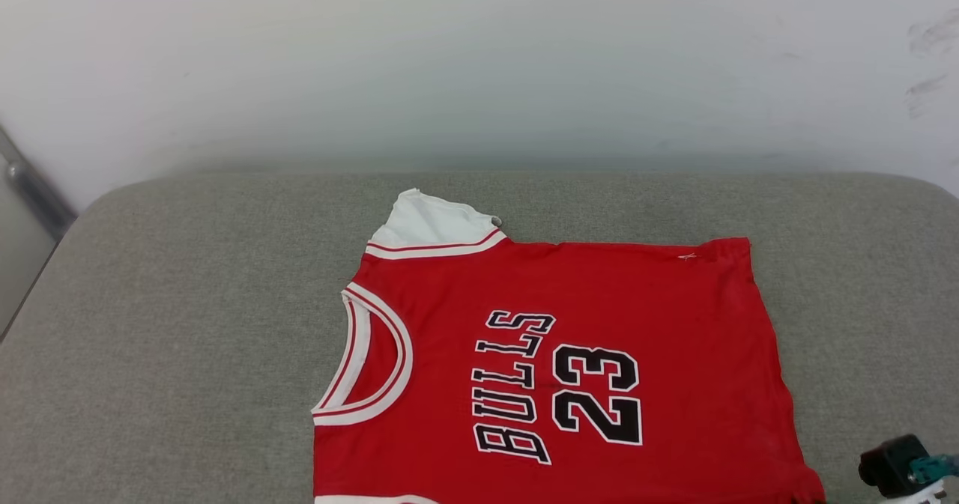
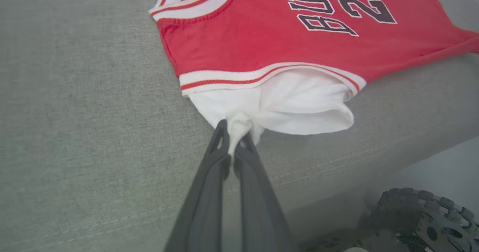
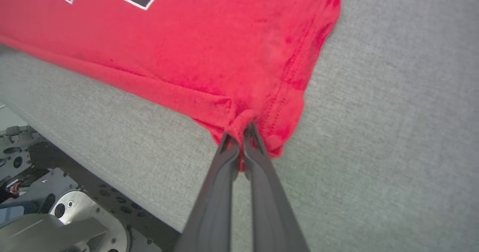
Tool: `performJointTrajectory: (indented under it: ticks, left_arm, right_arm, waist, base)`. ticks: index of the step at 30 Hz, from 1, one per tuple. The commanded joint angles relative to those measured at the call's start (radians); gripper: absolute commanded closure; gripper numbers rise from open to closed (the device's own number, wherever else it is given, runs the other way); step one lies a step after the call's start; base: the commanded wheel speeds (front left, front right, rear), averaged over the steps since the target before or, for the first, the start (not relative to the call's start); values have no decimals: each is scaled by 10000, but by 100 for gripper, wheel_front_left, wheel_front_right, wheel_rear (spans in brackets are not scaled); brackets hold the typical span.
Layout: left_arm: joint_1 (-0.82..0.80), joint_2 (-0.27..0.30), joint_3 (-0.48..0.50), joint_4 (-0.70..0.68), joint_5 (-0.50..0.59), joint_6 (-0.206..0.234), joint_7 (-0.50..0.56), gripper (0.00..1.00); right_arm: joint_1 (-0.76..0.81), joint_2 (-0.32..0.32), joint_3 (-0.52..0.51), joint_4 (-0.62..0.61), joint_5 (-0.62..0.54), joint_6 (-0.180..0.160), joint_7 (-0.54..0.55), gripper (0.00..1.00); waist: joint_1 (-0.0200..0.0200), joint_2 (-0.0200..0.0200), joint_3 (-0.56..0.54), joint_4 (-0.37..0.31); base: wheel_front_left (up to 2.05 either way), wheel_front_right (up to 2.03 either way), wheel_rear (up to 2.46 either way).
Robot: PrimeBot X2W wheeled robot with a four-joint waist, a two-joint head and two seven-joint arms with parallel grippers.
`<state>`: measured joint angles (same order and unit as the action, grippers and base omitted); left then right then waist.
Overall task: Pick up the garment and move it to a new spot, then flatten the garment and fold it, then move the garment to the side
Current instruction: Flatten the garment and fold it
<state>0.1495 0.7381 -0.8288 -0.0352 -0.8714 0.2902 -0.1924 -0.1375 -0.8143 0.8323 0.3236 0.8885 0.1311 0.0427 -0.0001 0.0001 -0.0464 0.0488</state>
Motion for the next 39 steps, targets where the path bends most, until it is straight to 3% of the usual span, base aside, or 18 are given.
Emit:
performJointTrajectory:
  ticks: [1, 13, 21, 33, 37, 38, 39]
  left_arm:
    - [-476, -14, 103, 28, 183, -60, -54, 100]
    - [-3357, -245, 178, 895, 1026, -1147, 463, 100]
    - [-5258, -652, 316, 2323, 1285, -1978, 575, 100]
    - [-7037, -1653, 55, 5050, 1641, -3020, 227, 100]
    - [-7310, -2220, -275, 6514, 1573, -3575, 225, 100]
    - [-7414, -2366, -357, 6989, 1615, -3674, 61, 0]
    - [-7477, -2364, -351, 7101, 1639, -3685, 5, 0]
  right_arm:
    - [203, 115, -363, -104, -71, -7, 86, 100]
    - [6, 497, -2202, -990, -831, -7, 1006, 100]
    - [-832, 832, -2960, -1457, -1444, -7, 1733, 100]
    - [-1925, 1370, -2964, -775, -1810, -7, 2300, 100]
    - [-2009, 1482, -2650, -423, -1787, -7, 2393, 100]
    - [-2009, 1526, -2645, -276, -1695, -5, 2377, 84]
    - [-2015, 1543, -2685, -248, -1695, -7, 2336, 4]
  waist:
    - [1, -1, 52, 46]
    - [1, -1, 587, -1]
    - [1, -1, 1718, -275]
    - [1, -1, 3077, -326]
    - [1, -1, 3072, -350]
    - [1, -1, 2862, -366]
    - [1, -1, 2769, -361]
  base:
    - [0, 0, 0]
    - [0, 0, 0]
    - [0, 0, 0]
    - [0, 0, 0]
    - [0, 0, 0]
    - [0, 0, 0]
    - [0, 0, 0]
